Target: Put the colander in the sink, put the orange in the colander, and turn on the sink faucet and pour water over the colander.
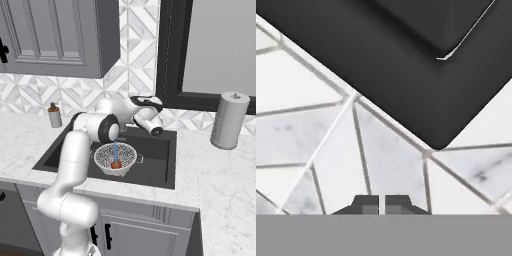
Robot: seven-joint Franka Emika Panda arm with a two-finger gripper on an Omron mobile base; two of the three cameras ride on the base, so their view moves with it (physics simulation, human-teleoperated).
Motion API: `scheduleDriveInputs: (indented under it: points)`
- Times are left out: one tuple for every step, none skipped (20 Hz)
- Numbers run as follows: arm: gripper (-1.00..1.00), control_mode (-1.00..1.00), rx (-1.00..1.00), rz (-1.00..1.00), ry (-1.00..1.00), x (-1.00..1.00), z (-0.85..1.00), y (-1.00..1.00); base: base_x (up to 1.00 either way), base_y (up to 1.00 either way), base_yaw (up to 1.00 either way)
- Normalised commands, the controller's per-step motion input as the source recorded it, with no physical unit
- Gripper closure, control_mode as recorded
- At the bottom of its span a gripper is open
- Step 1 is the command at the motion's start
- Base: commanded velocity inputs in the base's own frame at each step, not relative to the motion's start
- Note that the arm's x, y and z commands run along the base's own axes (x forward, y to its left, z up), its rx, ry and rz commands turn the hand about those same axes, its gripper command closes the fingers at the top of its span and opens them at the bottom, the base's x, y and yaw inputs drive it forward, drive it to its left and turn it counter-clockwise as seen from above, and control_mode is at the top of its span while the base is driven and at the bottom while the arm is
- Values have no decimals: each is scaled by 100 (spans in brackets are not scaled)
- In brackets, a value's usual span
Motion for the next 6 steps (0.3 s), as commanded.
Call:
scheduleDriveInputs:
  points:
    - [100,-100,39,5,-21,-92,65,-88,0,0,0]
    - [100,-100,38,3,-20,-95,60,-88,0,0,0]
    - [100,-100,35,0,-23,-100,47,-81,0,0,0]
    - [100,-100,32,0,-25,-100,34,-78,0,0,0]
    - [100,-100,27,0,-29,-100,17,-66,0,0,0]
    - [100,-100,23,0,-31,-100,6,-61,0,0,0]
